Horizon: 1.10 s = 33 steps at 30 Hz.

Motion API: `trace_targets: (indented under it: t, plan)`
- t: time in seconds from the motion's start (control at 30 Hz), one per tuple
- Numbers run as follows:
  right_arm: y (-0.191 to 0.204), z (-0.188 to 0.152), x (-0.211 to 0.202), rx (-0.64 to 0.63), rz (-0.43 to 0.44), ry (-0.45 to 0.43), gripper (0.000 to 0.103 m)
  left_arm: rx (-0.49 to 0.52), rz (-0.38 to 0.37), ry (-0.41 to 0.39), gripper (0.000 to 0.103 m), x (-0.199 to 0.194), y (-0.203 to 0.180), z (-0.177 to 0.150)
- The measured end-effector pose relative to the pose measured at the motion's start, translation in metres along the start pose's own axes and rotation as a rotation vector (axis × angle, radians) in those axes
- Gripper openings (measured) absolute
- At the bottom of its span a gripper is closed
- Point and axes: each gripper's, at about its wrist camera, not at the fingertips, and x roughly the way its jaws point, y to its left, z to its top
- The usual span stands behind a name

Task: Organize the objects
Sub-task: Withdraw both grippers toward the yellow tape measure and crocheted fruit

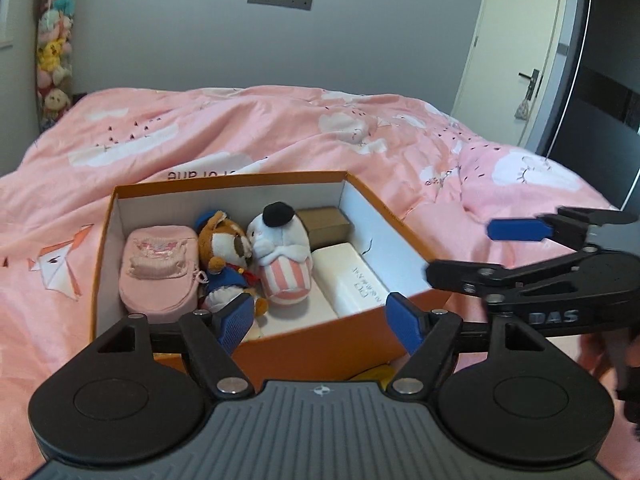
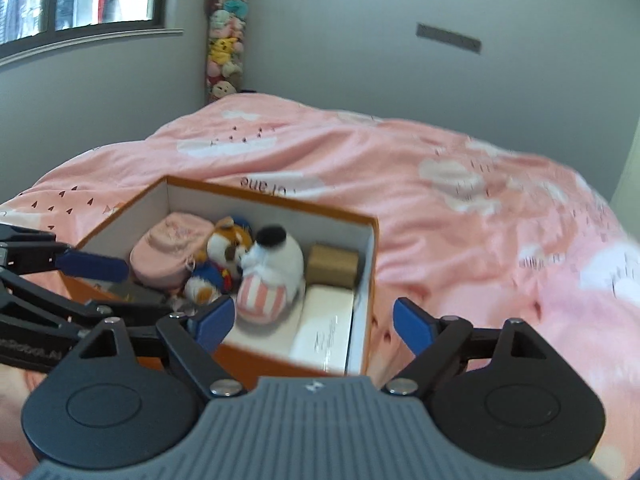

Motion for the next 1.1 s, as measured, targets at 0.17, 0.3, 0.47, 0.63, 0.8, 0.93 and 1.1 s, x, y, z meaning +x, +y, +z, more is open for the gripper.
trace_targets:
  t: [0.17, 0.3, 0.47, 0.63, 0.8, 0.93, 1.1]
  plan:
    - [-0.01, -0.027, -0.012, 0.09, -0.016, 0.072, 0.091, -0.026, 0.002, 0.039, 0.086, -0.001, 0.0, -0.015]
    - [-0.009, -0.052, -0.014, 0.126, 0.011, 0.166, 0.09, -0.022, 0.001, 0.079, 0.086, 0.0, -0.001, -0.026]
    - [-0.003, -0.078, -0.014, 0.175, 0.066, 0.262, 0.088, -0.035, -0.033, 0.16, 0.085, 0.003, 0.002, -0.041]
    - [0.0, -0.098, -0.009, 0.229, 0.106, 0.353, 0.068, -0.033, -0.051, 0.243, 0.083, 0.008, 0.003, -0.055]
    - [0.009, -0.111, -0.005, 0.218, 0.139, 0.41, 0.066, -0.041, -0.063, 0.293, 0.081, 0.014, 0.002, -0.061]
    - [0.016, -0.119, 0.0, 0.19, 0.148, 0.466, 0.059, -0.042, -0.063, 0.311, 0.081, 0.018, 0.001, -0.063]
    - [0.015, -0.126, 0.01, 0.164, 0.085, 0.51, 0.06, -0.024, -0.082, 0.335, 0.081, 0.022, -0.004, -0.066]
